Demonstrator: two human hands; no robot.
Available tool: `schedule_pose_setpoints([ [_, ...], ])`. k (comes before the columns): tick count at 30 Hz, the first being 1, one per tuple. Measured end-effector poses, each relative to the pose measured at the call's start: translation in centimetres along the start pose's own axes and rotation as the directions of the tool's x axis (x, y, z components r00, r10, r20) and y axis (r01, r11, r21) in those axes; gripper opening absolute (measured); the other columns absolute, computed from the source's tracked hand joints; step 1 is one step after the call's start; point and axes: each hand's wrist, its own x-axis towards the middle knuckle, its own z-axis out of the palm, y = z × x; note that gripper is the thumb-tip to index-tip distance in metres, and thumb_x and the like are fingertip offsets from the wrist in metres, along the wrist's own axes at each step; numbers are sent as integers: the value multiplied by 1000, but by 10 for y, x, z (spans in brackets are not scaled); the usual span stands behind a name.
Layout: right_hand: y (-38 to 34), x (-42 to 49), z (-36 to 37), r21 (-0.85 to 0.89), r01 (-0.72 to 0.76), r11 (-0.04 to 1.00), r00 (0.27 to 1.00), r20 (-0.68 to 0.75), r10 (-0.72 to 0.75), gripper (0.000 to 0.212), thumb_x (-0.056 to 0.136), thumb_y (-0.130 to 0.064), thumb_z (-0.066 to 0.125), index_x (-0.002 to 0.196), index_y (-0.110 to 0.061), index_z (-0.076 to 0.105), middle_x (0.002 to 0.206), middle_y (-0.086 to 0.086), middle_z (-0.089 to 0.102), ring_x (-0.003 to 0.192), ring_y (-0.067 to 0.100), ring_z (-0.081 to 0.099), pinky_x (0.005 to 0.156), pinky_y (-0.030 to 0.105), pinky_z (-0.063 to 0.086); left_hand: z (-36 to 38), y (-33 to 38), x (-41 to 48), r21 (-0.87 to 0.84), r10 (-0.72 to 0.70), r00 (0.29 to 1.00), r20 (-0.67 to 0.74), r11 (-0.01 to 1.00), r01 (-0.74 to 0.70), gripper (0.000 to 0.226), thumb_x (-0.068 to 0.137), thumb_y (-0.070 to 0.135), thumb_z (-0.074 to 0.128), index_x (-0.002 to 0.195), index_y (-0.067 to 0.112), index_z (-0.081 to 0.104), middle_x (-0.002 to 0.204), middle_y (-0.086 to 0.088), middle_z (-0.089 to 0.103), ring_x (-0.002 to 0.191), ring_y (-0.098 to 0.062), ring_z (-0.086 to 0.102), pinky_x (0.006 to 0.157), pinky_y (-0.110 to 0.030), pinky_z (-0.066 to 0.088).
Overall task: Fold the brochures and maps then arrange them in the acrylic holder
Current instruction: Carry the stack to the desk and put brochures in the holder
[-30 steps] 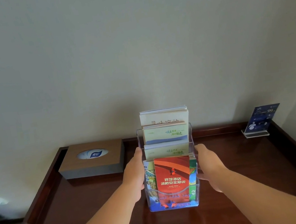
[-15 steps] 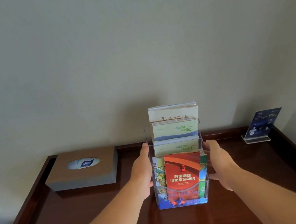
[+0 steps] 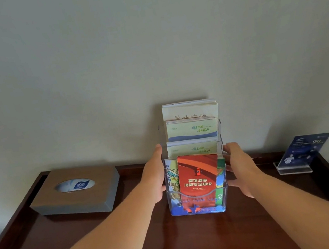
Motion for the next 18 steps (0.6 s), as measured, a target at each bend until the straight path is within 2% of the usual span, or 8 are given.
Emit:
schedule_pose_setpoints([
  [2, -2, 5, 0, 0, -5, 1000, 1000, 21, 5, 37, 98, -43, 30, 91, -23, 60, 64, -10, 71, 74, 10, 63, 63, 35, 42, 3, 2, 5, 5, 2, 1000, -13, 1000, -2, 52, 93, 69, 32, 91, 26, 61, 55, 10, 70, 80, -16, 63, 88, -44, 42],
  [4, -5, 7, 0, 0, -20, 1000, 999, 35, 20, 38, 98, -44, 30, 95, -21, 61, 76, -4, 73, 77, 11, 65, 63, 34, 42, 4, 3, 8, 3, 2, 1000, -18, 1000, -2, 51, 93, 69, 33, 90, 28, 62, 57, 9, 71, 81, -15, 63, 89, -44, 42],
  [7, -6, 11, -1, 14, -8, 1000, 1000, 30, 8, 37, 98, -45, 30, 88, -25, 60, 74, -5, 73, 76, 10, 64, 61, 32, 40, 7, 5, 12, 2, 3, 1000, -9, 1000, -3, 50, 92, 70, 33, 91, 29, 62, 59, 10, 71, 80, -14, 63, 89, -43, 41],
  [9, -7, 12, -1, 11, 2, 1000, 1000, 30, -2, 36, 99, -45, 29, 85, -27, 57, 73, -5, 73, 76, 10, 64, 65, 35, 41, 8, 7, 13, 8, 9, 1000, 4, 1000, -9, 51, 92, 71, 33, 92, 29, 63, 59, 10, 72, 78, -12, 63, 84, -40, 42],
  [13, -8, 13, -1, 1, 4, 1000, 999, 47, -4, 36, 99, -46, 28, 90, -27, 57, 89, 2, 74, 82, 13, 65, 73, 38, 43, 9, 9, 15, 16, 18, 1000, 12, 1000, -18, 50, 90, 72, 35, 86, 32, 64, 59, 11, 71, 75, -11, 64, 72, -36, 43],
  [17, -7, 13, -1, -18, -5, 1000, 999, 41, 5, 38, 99, -45, 29, 100, -22, 60, 90, 2, 74, 83, 12, 65, 70, 37, 43, 8, 5, 15, 13, 45, 999, 0, 999, -45, 45, 92, 69, 36, 78, 33, 60, 56, 11, 70, 53, -6, 68, 69, -35, 45],
  [18, -6, 12, -1, -19, -7, 1000, 999, 48, 8, 37, 99, -45, 30, 101, -22, 59, 90, 2, 74, 82, 12, 65, 71, 37, 42, 8, 3, 15, 7, 42, 999, 12, 999, -42, 44, 92, 68, 36, 80, 34, 60, 56, 12, 70, 53, -5, 68, 70, -35, 45],
])
